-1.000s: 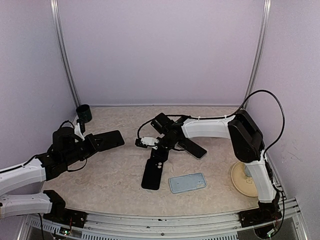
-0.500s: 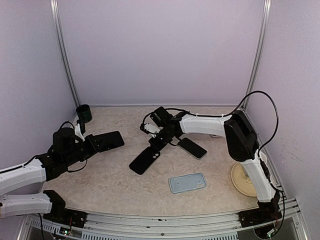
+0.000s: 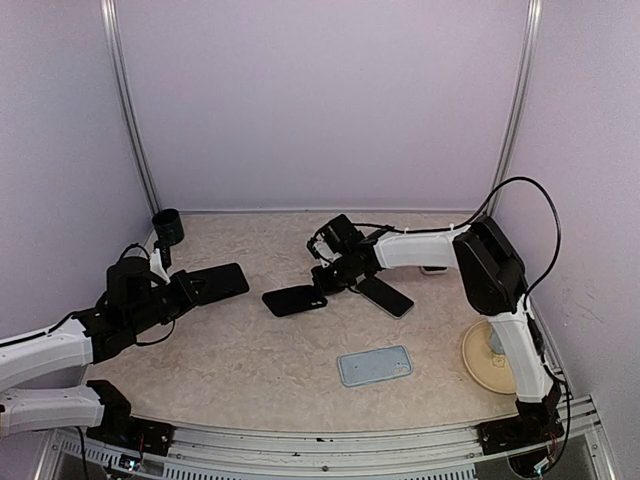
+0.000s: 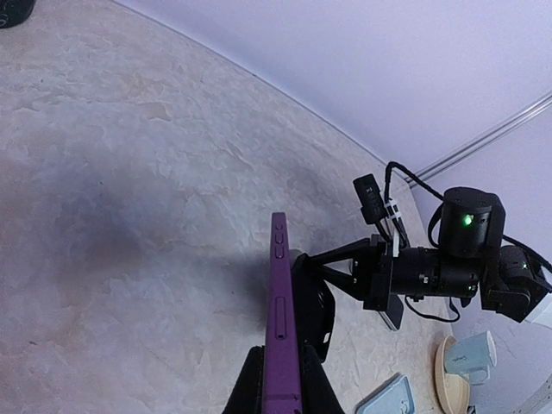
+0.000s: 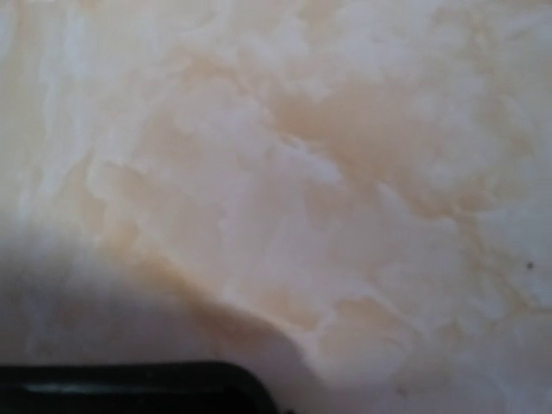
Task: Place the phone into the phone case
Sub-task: Move the phone case to the center of the board.
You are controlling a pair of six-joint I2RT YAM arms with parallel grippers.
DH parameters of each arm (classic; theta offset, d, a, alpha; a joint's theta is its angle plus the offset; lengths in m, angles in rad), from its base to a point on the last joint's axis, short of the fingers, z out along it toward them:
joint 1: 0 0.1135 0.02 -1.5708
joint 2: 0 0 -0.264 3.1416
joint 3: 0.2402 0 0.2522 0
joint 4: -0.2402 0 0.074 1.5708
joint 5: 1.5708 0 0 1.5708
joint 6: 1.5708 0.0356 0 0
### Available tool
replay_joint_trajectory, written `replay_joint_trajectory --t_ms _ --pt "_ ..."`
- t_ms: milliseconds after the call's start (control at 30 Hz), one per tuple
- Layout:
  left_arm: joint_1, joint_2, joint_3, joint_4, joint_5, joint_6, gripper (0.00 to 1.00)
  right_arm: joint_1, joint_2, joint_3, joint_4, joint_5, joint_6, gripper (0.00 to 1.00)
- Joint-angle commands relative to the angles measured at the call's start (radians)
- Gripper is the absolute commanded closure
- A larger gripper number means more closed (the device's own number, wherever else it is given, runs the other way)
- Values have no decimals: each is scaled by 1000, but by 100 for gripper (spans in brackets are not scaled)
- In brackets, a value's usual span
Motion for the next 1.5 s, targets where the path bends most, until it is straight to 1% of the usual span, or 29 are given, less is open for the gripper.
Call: replay_joint_trajectory --t_ms 0,267,400,467,533,700,833,867,933,1000,1300,1467 --pt "-6 1 5 80 -9 2 100 -20 -30 -39 35 102 71 100" --pt "-6 18 11 93 -2 2 100 -20 -97 -122 92 91 130 100" --pt "-6 24 15 95 2 3 100 -20 -115 -158 120 55 158 92" --pt "-6 28 19 93 4 2 100 -20 -133 -182 145 32 176 85" --pt "-6 32 24 92 5 3 100 -21 -149 -196 160 11 189 80" --pt "-6 42 38 90 10 2 100 -21 -193 -220 179 -28 196 75" --pt "-7 52 42 92 11 -2 100 -20 -212 -232 188 -89 189 71" --pt "-7 53 42 95 12 -3 100 -20 -210 -233 188 -93 182 70" --pt "-7 58 41 102 15 -6 100 -21 -203 -238 187 -82 166 63" --pt "-9 65 42 109 20 -9 100 -27 -192 -240 185 -76 154 59" --pt "-13 90 41 137 34 -29 100 -38 -179 -279 225 -152 131 52" --pt "-15 107 30 172 31 -43 100 -37 -164 -285 228 -188 121 51"
